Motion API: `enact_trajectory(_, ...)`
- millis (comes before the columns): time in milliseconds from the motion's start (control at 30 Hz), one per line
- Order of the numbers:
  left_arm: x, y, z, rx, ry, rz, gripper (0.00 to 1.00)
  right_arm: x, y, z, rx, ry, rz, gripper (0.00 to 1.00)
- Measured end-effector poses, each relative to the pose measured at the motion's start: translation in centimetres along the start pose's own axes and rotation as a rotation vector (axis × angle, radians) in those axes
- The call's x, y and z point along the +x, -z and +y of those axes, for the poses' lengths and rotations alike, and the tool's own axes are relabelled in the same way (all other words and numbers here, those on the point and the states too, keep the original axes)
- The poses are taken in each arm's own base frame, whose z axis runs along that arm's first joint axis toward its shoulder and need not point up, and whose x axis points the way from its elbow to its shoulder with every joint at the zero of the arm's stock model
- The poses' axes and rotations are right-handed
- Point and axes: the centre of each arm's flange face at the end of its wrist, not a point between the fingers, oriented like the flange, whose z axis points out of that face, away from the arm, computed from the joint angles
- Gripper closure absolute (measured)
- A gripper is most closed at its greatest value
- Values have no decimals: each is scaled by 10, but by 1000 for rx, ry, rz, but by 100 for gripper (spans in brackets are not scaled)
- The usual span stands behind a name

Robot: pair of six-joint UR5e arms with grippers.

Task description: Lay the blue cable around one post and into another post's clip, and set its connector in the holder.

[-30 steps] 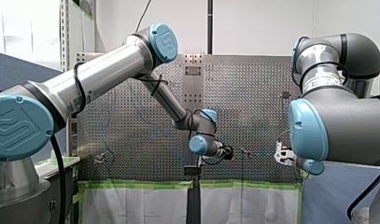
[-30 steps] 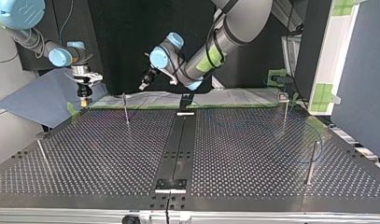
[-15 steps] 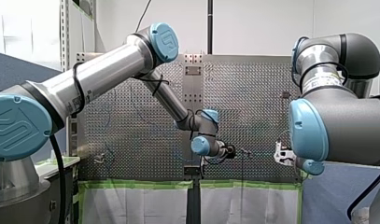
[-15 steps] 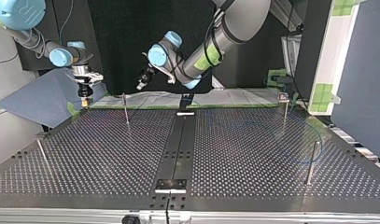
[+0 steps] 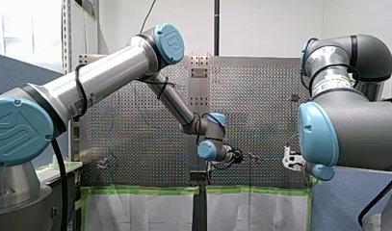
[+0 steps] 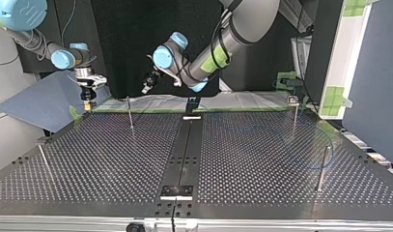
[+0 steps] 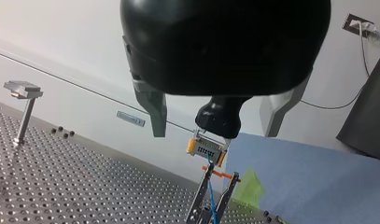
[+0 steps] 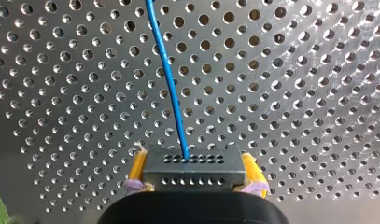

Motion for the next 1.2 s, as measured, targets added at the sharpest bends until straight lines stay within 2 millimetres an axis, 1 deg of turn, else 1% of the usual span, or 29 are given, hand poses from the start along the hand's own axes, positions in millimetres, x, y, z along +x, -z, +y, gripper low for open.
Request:
enact_trajectory(533, 0, 0, 0, 0, 8, 0, 0, -2, 0, 0, 1, -1, -1, 81)
enact_trajectory(633, -1, 0, 3, -6, 11, 1, 0, -3, 1, 0, 1, -1, -1, 81)
enact_trajectory(733, -1, 1, 10, -31, 6, 11, 0, -2, 0, 0, 1, -1, -2, 81)
enact_trajectory(833, -1, 6, 15, -62, -10, 27, 0, -2, 0, 0, 2, -1, -2, 81)
enact_trajectory(933, -7, 13, 19, -90, -33, 25, 0, -2, -1, 1, 2, -1, -2, 81)
enact_trajectory(1200, -35, 26, 35, -161, -50, -47, 0, -1, -1, 1, 2, -2, -2, 81)
